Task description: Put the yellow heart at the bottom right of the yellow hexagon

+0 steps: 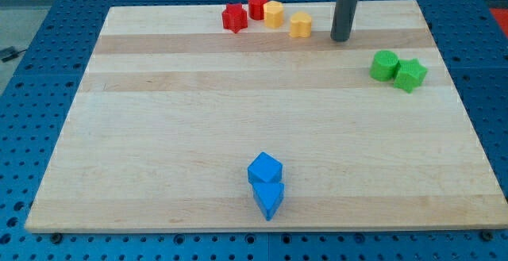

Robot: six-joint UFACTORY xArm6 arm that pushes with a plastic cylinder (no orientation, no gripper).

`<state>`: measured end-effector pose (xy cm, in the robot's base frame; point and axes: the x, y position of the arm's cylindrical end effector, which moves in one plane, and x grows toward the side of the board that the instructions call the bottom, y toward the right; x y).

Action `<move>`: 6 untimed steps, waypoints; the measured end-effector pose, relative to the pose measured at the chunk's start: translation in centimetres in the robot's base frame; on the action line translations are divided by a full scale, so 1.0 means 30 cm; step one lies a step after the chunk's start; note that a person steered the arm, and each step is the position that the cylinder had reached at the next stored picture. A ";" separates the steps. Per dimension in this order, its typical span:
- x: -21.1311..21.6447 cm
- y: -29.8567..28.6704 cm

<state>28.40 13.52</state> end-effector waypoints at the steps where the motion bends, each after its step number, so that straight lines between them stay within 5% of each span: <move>1: -0.028 -0.056; 6: -0.047 -0.207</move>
